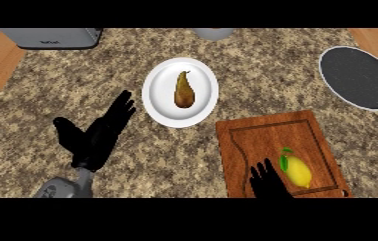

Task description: Pick the lemon from the cutting board and place it in the pan

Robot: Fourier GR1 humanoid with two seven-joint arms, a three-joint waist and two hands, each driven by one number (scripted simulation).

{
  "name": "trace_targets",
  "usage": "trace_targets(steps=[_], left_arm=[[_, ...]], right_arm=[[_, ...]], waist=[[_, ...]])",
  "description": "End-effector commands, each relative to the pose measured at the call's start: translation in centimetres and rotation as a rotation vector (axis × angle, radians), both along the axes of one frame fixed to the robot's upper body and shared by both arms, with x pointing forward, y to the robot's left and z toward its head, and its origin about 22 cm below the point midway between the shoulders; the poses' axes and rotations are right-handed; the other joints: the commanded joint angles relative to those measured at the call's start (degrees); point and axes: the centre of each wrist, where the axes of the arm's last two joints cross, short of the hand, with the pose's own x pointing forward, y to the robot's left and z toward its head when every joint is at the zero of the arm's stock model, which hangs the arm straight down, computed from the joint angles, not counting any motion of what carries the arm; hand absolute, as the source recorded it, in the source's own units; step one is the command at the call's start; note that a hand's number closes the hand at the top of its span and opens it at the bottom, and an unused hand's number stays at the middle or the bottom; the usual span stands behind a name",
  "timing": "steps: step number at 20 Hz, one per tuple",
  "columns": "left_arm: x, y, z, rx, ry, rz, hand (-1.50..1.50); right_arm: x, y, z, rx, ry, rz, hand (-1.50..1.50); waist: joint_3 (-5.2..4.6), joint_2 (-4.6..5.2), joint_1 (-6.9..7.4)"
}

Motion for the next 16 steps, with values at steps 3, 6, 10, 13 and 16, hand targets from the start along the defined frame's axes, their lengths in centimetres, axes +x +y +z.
trace_targets(steps=[3,6,10,13,16], left_arm=[[1.3,1.3,0.6,0.002,-0.005,-0.014,0.00],[0.0,1.3,1.1,0.000,0.008,-0.018,0.00],[-0.7,0.0,0.8,0.010,0.000,-0.017,0.00],[-0.1,-0.1,-0.1,0.006,-0.015,-0.014,0.00],[0.4,-1.3,1.4,0.001,0.013,-0.002,0.00]], right_arm=[[2.5,-0.4,-0.1,-0.012,-0.045,-0.015,-1.50],[1.9,-0.4,0.3,-0.017,-0.030,-0.003,-1.50],[4.6,-2.1,-1.2,0.002,-0.057,0.004,-1.50],[5.1,-2.5,-0.6,0.007,-0.058,-0.010,-1.50],[6.8,-2.2,0.0,0.022,-0.040,0.030,1.50]], waist=[[-0.02,0.05,0.04],[-0.02,-0.01,0.11],[0.00,0.02,0.28],[-0.01,0.03,0.11],[0.00,0.04,0.28]])
